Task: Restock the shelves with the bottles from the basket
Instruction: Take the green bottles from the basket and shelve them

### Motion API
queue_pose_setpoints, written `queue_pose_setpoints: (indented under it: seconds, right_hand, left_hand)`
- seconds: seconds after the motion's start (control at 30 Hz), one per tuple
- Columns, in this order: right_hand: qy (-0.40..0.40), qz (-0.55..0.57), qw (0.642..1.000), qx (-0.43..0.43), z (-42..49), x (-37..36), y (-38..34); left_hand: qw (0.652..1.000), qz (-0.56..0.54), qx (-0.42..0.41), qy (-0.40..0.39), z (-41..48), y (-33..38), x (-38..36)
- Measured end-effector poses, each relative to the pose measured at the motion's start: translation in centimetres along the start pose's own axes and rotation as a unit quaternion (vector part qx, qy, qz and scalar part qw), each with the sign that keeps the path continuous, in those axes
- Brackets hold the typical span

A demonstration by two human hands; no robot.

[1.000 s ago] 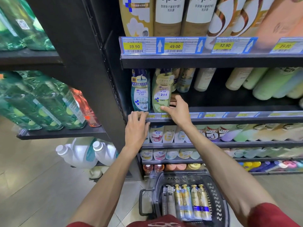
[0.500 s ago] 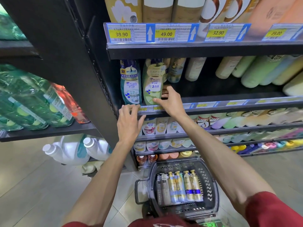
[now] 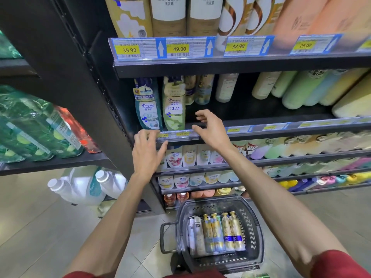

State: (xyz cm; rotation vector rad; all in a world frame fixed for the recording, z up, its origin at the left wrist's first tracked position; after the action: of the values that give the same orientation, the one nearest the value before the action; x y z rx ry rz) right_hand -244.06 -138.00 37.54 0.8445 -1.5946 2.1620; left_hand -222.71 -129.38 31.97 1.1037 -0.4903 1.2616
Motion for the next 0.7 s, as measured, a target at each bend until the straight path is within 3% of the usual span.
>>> queue_pose_setpoints:
  seconds: [0.27, 0.5, 0.7]
  right_hand:
    - [-0.006, -0.023, 1.000, -0.006, -3.4, 4.9, 3.4]
    - [-0.104, -0.205, 0.973, -0.005, -6.8, 7.4, 6.9]
    - [-0.139, -0.291, 0.946, -0.023, -11.0, 9.9, 10.9]
  left_hand:
    - [0.993, 0.018, 0.063, -0.098, 0.6, 2.4, 1.6]
    - [0.983, 0.067, 0.019, -0.170, -1.6, 7.3, 2.3]
    - [0.963, 0.121, 0.011, -0.242, -5.7, 11.5, 1.0]
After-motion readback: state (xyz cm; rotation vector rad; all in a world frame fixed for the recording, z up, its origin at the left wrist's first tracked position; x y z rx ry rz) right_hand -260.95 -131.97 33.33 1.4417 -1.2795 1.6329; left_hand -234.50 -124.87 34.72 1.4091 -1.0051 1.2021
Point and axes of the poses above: each hand's wrist, its own z-axis towards the middle knuckle, its own x-axis out of the back of the hand, y = z × x, the point moved 4 cm from there along z, towards the middle knuckle, and after that the axes turned 2 degrees about x, right-handed, at the moved point
